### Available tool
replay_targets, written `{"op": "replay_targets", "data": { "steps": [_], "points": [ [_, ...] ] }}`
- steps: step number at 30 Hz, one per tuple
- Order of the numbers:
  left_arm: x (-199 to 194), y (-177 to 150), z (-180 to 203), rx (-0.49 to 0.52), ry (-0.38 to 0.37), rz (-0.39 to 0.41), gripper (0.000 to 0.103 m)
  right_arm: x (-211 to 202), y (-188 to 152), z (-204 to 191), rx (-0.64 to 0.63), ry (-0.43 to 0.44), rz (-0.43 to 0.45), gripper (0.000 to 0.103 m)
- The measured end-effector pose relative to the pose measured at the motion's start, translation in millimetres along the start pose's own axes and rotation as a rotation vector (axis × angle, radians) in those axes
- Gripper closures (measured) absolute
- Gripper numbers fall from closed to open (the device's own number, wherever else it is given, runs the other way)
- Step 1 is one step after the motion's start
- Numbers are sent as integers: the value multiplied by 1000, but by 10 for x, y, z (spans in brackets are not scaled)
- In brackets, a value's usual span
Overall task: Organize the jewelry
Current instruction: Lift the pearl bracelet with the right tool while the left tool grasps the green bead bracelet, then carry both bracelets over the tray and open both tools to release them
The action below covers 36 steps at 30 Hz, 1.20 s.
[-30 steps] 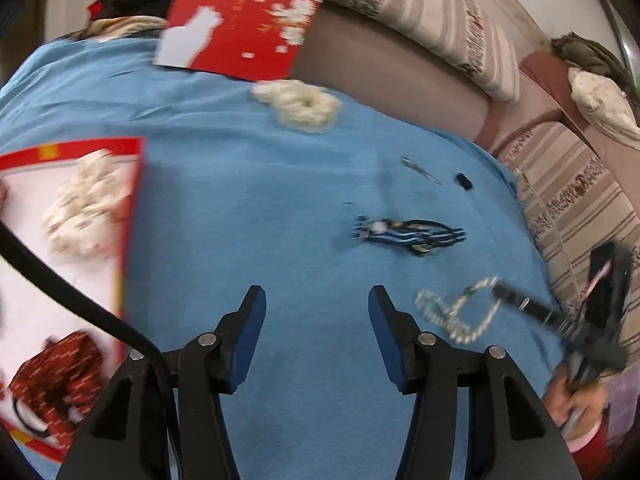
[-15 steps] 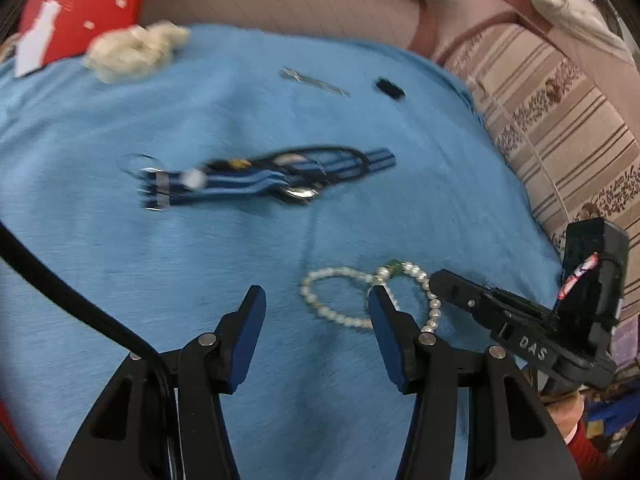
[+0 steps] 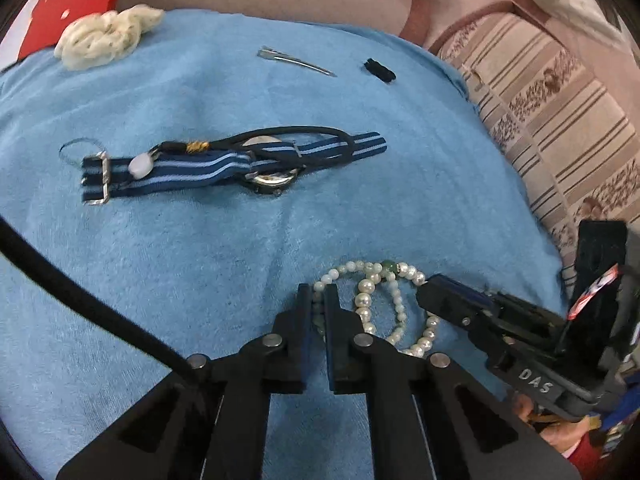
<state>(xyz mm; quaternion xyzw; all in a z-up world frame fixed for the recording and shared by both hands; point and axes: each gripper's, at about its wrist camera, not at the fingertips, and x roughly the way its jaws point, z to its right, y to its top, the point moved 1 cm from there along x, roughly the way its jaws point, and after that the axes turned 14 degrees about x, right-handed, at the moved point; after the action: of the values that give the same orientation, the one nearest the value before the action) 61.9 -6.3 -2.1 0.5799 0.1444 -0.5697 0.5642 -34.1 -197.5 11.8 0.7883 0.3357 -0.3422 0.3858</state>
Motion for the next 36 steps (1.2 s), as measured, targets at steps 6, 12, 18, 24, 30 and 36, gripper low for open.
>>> {"op": "replay_targets", "data": {
  "steps": [6,12,18,24,30,36],
  "points": [
    [-355,-119,-49,-21,34,45,98,2,-89,-114,-71,-69,43,93],
    [-941,-309,-77,-38,87,111,98,-258,-78,-207,-11,-24,95,93],
    [-1721,-544,-253,-60,157,201,98,-649,-92,-687,-76,19,142,93],
    [-2461,-883,-747,-145,290,268,98,-860,-146,-1309,-186,56,160,93],
    [-2842,-1240,-1452,-251,389,253,98,-815,-294,-1974,-286,105,132,93],
    [-2966,-1385,-2134,-342,444,236,98,-641,-518,-2698,-392,138,89,93]
  ]
}}
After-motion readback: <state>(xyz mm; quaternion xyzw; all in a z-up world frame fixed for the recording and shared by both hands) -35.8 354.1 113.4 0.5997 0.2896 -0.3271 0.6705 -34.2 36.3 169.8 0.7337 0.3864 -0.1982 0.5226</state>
